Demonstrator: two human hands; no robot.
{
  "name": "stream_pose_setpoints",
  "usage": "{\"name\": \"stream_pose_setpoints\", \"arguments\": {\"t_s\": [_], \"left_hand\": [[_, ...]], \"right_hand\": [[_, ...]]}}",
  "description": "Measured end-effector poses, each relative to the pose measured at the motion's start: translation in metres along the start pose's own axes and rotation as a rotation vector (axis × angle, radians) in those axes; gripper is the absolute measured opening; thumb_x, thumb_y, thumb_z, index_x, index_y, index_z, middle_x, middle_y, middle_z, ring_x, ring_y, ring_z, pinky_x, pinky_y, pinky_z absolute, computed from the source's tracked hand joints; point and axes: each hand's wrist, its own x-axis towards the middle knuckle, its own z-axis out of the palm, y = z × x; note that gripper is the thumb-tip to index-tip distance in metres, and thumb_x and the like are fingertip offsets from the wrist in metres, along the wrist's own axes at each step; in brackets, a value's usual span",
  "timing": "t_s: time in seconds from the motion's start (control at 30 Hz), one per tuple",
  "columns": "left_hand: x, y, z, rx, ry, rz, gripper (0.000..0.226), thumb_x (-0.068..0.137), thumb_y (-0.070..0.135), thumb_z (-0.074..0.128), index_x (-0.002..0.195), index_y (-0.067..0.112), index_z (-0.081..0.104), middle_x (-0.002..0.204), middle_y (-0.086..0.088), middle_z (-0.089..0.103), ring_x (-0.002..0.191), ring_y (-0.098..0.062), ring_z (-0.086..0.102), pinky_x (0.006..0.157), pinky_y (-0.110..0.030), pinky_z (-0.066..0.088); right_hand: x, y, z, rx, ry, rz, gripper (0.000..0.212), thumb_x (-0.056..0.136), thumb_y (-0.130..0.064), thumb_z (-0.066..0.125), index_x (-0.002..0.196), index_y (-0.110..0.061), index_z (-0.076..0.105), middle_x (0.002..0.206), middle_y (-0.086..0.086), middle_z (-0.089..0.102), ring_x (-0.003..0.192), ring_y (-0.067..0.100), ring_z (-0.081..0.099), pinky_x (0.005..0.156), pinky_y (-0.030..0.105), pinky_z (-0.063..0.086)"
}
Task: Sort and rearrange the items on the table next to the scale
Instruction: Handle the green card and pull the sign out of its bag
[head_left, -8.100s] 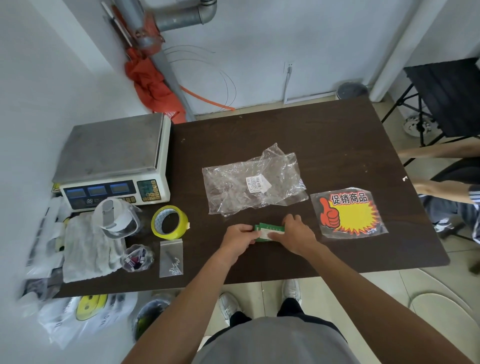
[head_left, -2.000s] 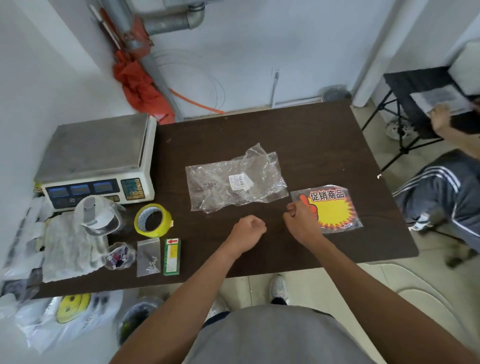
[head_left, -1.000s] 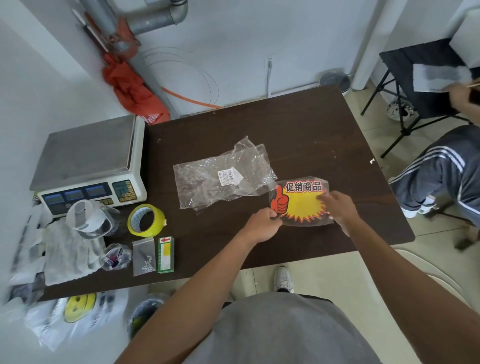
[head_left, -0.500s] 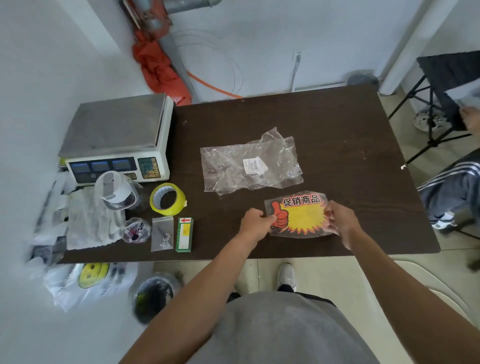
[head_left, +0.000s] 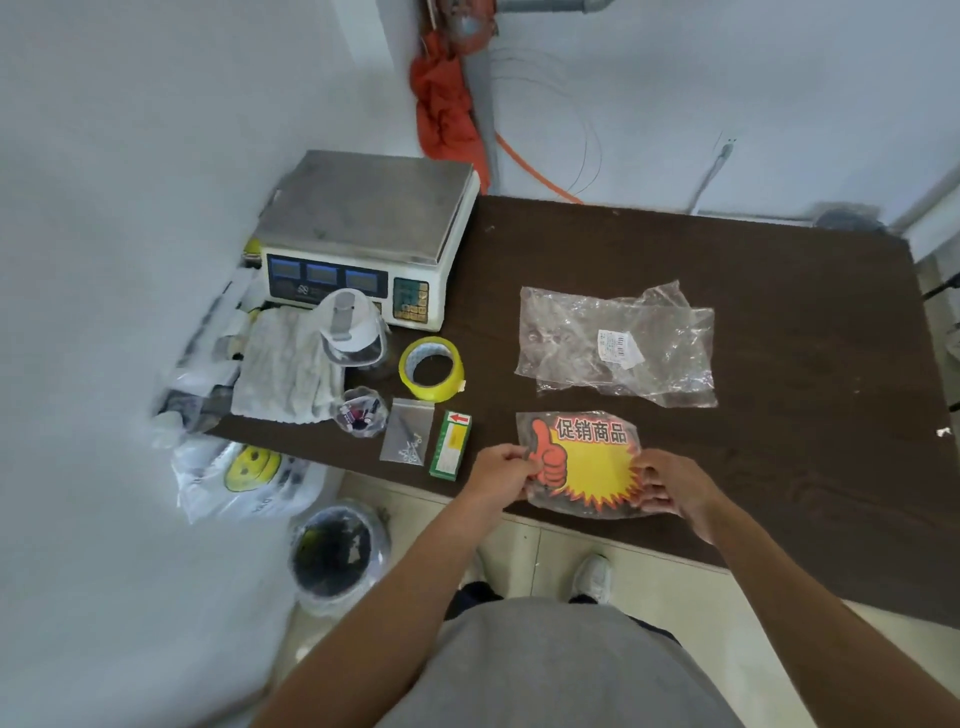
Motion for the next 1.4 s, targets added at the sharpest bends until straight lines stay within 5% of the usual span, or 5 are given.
{"name": "stream_pose_setpoints", "arguments": {"t_s": [0.27,0.43,0.53,1.0,1.4], "left_hand": [[-0.015,-0.003,-0.092,-0.205,0.000,0.064,0.003,0.095,0.006,0.065,0.096,0.004,0.064,0.064,-0.005,0.066,0.053,-0.013,0.061,0.064,-0.028,0.056],[-0.010,0.003,-0.128,-0.301,0.043,0.106,0.019,0.096,0.011,0.065,0.110,-0.002,0.064,0.092,-0.022,0.073,0.085,-0.030,0.068,0.095,-0.046,0.057],[-0.006,0.008,-0.140,-0.381,0.024,0.098,0.025,0.097,0.013,0.065,0.116,-0.004,0.063,0.104,-0.026,0.072,0.092,-0.030,0.068,0.093,-0.042,0.059],[0.009,0.062,-0.130,-0.519,-0.002,0.119,0.018,0.099,0.011,0.060,0.116,0.004,0.063,0.093,-0.014,0.078,0.084,-0.022,0.076,0.079,-0.032,0.060],[0.054,0.114,-0.050,-0.389,0.128,0.150,0.007,0.101,0.012,0.058,0.100,0.013,0.065,0.091,-0.006,0.075,0.069,-0.011,0.074,0.079,-0.031,0.060]], "right_hand": [[-0.018,-0.043,0.070,-0.086,-0.193,-0.077,0.037,0.082,-0.035,0.065,0.111,-0.012,0.068,0.090,0.018,0.072,0.074,0.028,0.069,0.072,0.034,0.056],[-0.024,-0.083,0.106,-0.098,-0.210,-0.179,0.015,0.097,-0.015,0.058,0.102,-0.003,0.065,0.081,0.017,0.070,0.068,0.026,0.068,0.069,0.034,0.056],[-0.028,-0.108,0.123,-0.066,-0.193,-0.247,0.014,0.097,-0.013,0.057,0.104,-0.004,0.066,0.083,0.016,0.069,0.070,0.026,0.067,0.075,0.038,0.057],[0.002,-0.187,0.165,0.530,-0.258,-0.270,0.014,0.097,-0.014,0.053,0.098,-0.009,0.066,0.086,0.006,0.072,0.082,0.019,0.068,0.081,0.034,0.054],[0.072,-0.207,0.132,0.243,0.066,-0.093,0.021,0.093,-0.009,0.049,0.074,-0.016,0.055,0.067,0.004,0.055,0.063,0.016,0.053,0.066,0.029,0.040]]}}
